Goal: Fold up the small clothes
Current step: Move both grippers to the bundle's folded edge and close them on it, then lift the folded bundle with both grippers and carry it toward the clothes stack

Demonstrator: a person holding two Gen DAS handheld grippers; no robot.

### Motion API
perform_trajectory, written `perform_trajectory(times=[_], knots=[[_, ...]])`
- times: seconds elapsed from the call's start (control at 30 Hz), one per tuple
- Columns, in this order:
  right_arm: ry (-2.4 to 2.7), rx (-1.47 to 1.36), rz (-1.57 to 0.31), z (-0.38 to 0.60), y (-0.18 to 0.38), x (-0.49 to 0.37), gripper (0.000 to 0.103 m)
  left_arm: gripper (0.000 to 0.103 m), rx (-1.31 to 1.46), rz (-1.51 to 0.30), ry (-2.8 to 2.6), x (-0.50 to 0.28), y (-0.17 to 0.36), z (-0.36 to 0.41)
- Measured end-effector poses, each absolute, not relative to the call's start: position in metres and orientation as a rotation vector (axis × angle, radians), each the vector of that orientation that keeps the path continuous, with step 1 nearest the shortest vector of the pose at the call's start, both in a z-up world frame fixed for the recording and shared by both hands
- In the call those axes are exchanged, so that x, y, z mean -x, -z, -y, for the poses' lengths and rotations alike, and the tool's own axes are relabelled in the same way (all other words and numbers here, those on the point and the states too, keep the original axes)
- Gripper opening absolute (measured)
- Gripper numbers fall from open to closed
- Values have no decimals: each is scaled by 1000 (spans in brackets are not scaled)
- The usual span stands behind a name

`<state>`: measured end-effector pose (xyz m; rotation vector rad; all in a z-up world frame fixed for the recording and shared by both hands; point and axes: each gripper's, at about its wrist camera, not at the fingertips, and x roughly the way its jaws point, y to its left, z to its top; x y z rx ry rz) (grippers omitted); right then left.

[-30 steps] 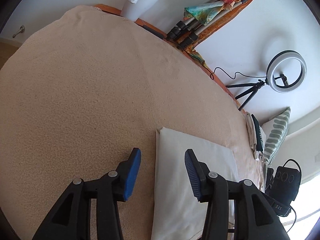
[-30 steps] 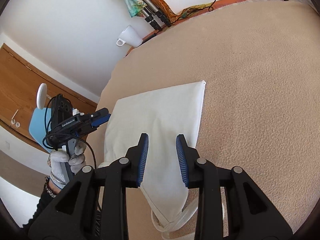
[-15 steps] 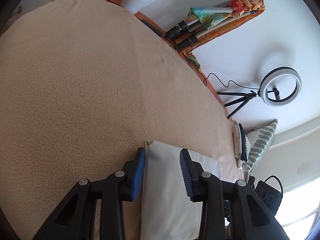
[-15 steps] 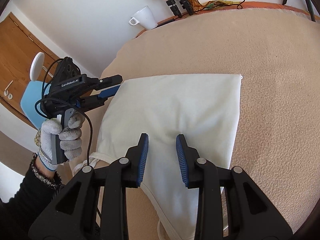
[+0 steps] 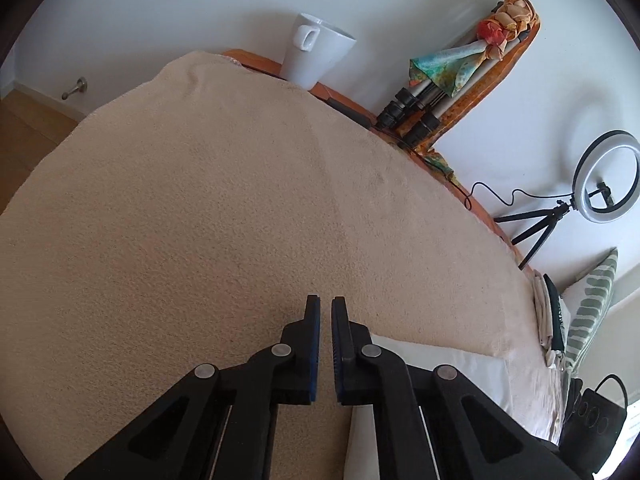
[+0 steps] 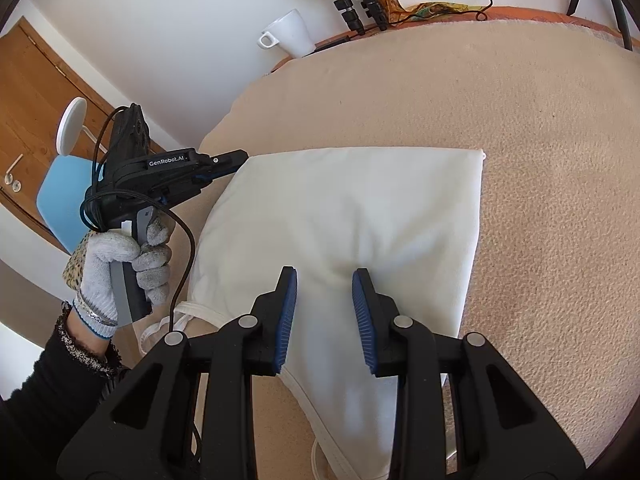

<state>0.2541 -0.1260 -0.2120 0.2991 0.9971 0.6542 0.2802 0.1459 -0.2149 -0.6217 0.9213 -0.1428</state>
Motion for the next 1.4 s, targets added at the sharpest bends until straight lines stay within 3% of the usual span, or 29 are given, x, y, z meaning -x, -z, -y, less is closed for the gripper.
perform_trajectory(times=[0.1, 0.17, 0.2, 0.3, 0.4, 0.53, 0.8, 1.07, 1.17, 1.33, 1.4], knots=[[-649, -303, -991, 129, 209, -253, 31, 8, 611, -905, 170, -273, 205, -150], [-633, -313, -979, 137, 206, -253, 31, 30, 611, -917, 210, -265, 203, -151], [-624, -323, -975, 143, 204, -255, 31, 33, 621, -931, 226, -261, 204, -152], [-605, -368, -967, 161, 200, -255, 34, 36, 646, -981, 269, -248, 210, -151], [-554, -382, -950, 179, 196, -252, 53, 42, 696, -1028, 308, -236, 218, -152], [-529, -428, -976, 199, 202, -252, 53, 43, 712, -1056, 337, -222, 221, -150], [-628, -607, -1066, 217, 230, -259, 52, 42, 771, -1106, 416, -218, 233, -141], [-662, -673, -1078, 215, 235, -263, 45, 35, 774, -1104, 421, -228, 233, -128], [-658, -664, -1083, 209, 235, -268, 35, 22, 710, -1102, 387, -230, 229, -121], [-641, -638, -1102, 204, 235, -266, 15, 9, 601, -1082, 339, -228, 220, -111], [-616, -589, -1098, 200, 231, -266, 11, 5, 527, -1055, 323, -226, 209, -104]])
